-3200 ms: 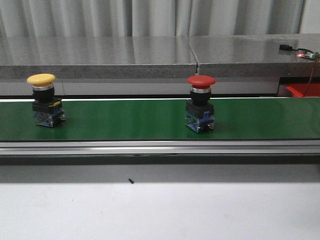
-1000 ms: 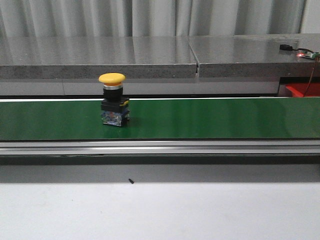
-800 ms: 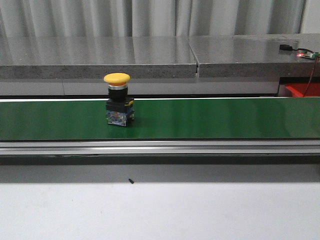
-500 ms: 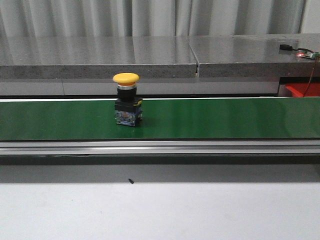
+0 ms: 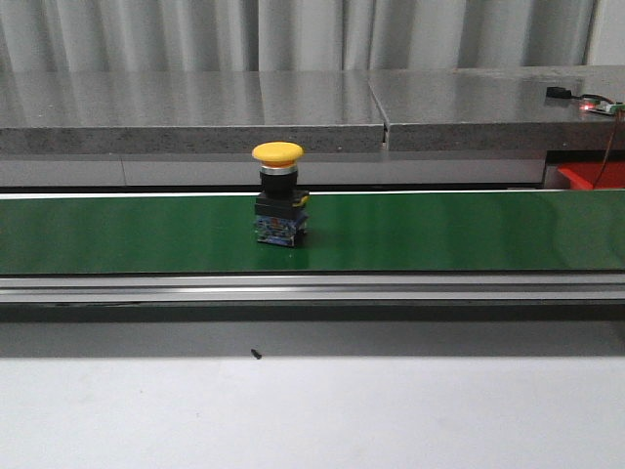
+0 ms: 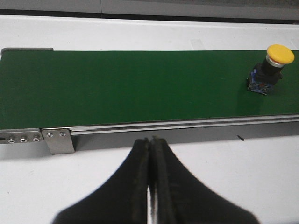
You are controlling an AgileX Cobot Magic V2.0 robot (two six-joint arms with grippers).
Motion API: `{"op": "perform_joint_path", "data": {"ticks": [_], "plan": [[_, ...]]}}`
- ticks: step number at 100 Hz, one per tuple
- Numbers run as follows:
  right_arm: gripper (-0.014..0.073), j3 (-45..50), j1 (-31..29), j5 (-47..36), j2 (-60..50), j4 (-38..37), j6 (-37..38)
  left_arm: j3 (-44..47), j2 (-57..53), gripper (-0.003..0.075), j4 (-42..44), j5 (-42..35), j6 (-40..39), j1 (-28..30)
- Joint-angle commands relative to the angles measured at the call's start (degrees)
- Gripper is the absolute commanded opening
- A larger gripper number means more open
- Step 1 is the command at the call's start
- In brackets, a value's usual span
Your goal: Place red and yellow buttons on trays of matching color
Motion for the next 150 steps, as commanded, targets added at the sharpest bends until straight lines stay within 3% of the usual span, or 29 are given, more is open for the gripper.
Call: {"op": "perform_joint_path", "data": {"ticks": [1, 40, 67, 74, 89, 98, 150], "plan": [[0.0243, -2.39, -0.44, -4.39, -1.15, 0.49, -0.59, -1.44, 0.41, -0.0018, -0.60, -4.04, -0.27, -0.37], [0.0243, -2.41, -0.49, -10.96, 5.45, 2.69, -0.59, -1.44, 0.41, -0.0018, -0.60, -4.04, -0.27, -0.37], [0.0245, -7.54, -0.49, -6.96, 9.87, 2.99, -0.59, -1.44, 0.41, -0.0019, -0.60, -4.04, -0.27, -0.37], [0.0278, -8.29, -0.49, -6.01, 10.49, 2.99, -0.59, -1.44, 0.41, -0.0019, -0.60, -4.04, -0.27, -0.37], [0.0495, -8.57, -0.49, -6.23, 10.93, 3.05, -0.59, -1.44, 0.41, -0.0018, -0.60, -4.04, -0.27, -0.37], [0.0561, -8.63, -0.49, -6.95, 10.93, 3.05, -0.59, -1.44, 0.41, -0.0019, -0.60, -4.04, -0.27, -0.37], [0.0562, -8.56, -0.24, -3.77, 4.22, 3.00, -0.59, -1.44, 0.41, -0.0019, -0.60, -4.04, -0.27, -0.37]]}}
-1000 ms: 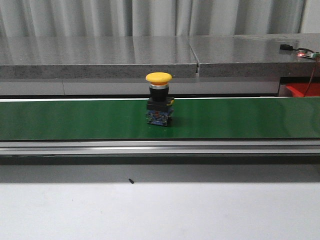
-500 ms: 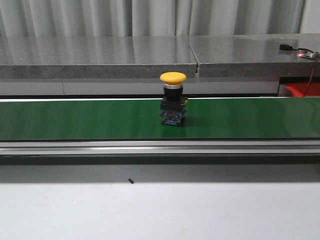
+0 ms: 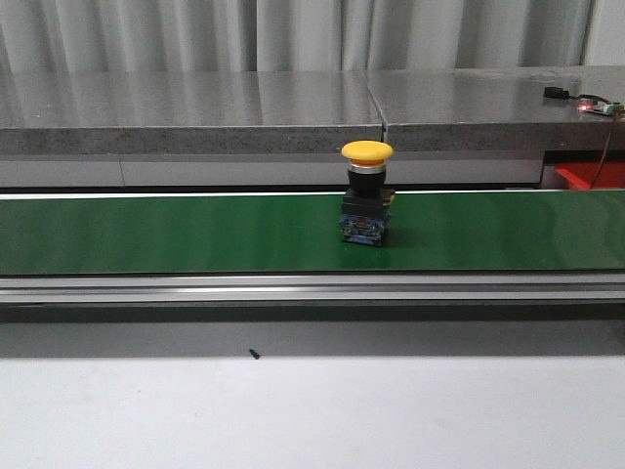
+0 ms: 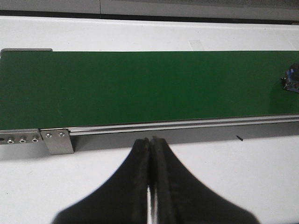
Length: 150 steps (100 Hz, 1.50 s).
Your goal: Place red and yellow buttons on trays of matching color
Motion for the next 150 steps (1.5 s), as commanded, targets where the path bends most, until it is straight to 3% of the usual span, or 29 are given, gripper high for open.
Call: {"op": "perform_joint_path", "data": {"ticks": [1, 97, 150], "plan": [[0.0562, -1.88, -0.02, -0.46, -5.85, 0.54, -0.59, -1.47, 0.41, -0.0019, -0.60, -4.04, -0.27, -0.37], [0.0561, 30.20, 7.54, -3.10, -41.42, -0.43, -2.83, -1.47, 0.41, -0.0019, -0.60, -4.04, -0.27, -0.37], [0.0561, 34.86, 21.52, 1.38, -47.48, 2.54, -8.46, -1.47, 0.41, -0.0019, -0.60, -4.04, -0.27, -0.37]]}}
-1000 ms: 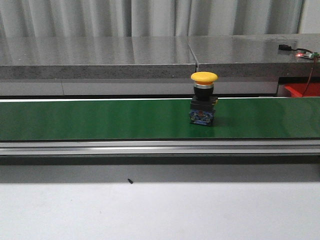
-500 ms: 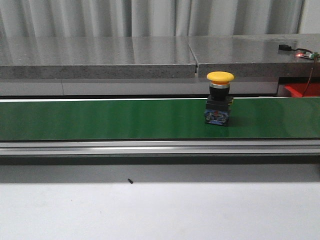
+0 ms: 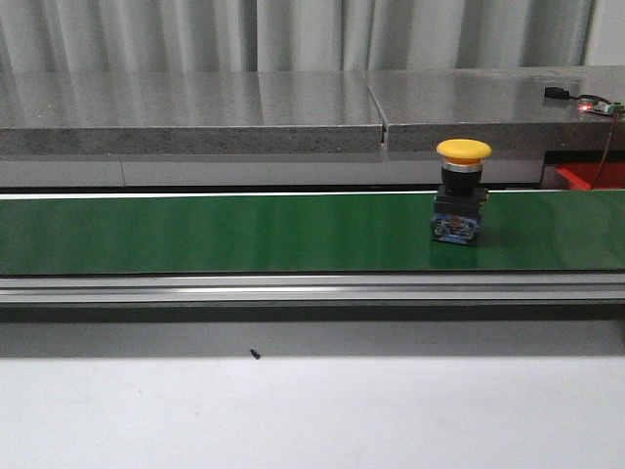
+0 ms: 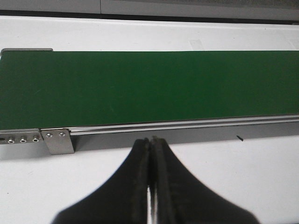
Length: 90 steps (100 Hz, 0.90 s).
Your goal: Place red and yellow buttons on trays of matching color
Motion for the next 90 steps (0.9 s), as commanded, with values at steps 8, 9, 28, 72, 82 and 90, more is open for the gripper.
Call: {"op": "perform_joint_path", "data": {"ticks": [8, 9, 28, 72, 82, 90], "plan": [[0.0561, -0.22, 3.97, -1.93, -1.90, 1.15, -3.13, -1.47, 0.41, -0.0019, -0.60, -4.04, -0.27, -0.37], [0.0561, -0.16, 4.12, -1.93, -1.90, 1.15, -3.28, -1.47, 0.41, -0.0018, -0.60, -4.04, -0.27, -0.37], [0.0561, 1.42, 7.63, -3.66, -1.43, 1.15, -3.86, -1.47, 0.41, -0.0019, -0.60, -4.04, -0.27, -0.37], [0.0561, 3.02, 11.98, -5.78, 6.71, 1.66, -3.86, -1.47, 0.41, -0.0019, -0.60, -4.04, -0.27, -0.37], [0.0561, 3.12, 12.54, -5.78, 9.44, 1.66, -3.86, -1.47, 0.41, -0.0019, -0.60, -4.04, -0.27, -0.37], [0.0561, 3.12, 12.84, -6.02, 11.07, 1.66, -3.86, -1.47, 0.41, -0.0019, -0.60, -4.04, -0.27, -0.37]]}}
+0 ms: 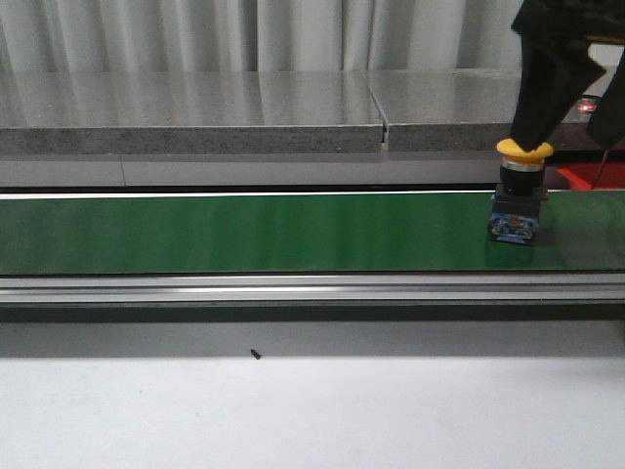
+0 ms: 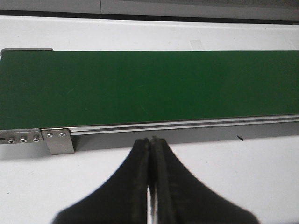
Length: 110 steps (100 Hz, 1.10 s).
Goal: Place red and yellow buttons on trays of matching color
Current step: 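Carry the yellow button to the yellow tray and release it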
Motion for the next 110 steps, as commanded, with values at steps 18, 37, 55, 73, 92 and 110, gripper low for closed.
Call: {"op": "perform_joint_path", "data": {"ticks": [18, 37, 55, 73, 92, 110], "plan": [[0.0533, -1.26, 0.29, -6.07, 2.31, 0.73, 0.28, -1.47, 0.41, -0.0019, -0.60, -4.04, -0.27, -0.37], [0.0329, -1.26, 0.29, -8.85, 2.78, 0.69, 1.53, -1.47, 0.41, -0.0019, -0.60, -4.04, -0.27, -0.37], [0.0183, -1.26, 0.29, -8.85, 2.71, -0.36, 2.67, -1.47, 0.41, -0.0019, -0.60, -4.04, -0.27, -0.37], [0.0169, -1.26, 0.29, -8.85, 1.27, -0.53, 3.22, -1.47, 0.41, -0.0019, -0.60, -4.04, -0.27, -0.37], [0.0169, -1.26, 0.14, -7.06, -2.70, -3.35, 6.36, -1.47, 0.41, -0.0019, -0.60, -4.04, -0.27, -0.37], [0.0169, -0.36, -1.06, -3.83, -6.81, -6.04, 8.29, -1.47, 0.41, -0.0019, -0.60, -4.04, -0.27, -0.37]]}}
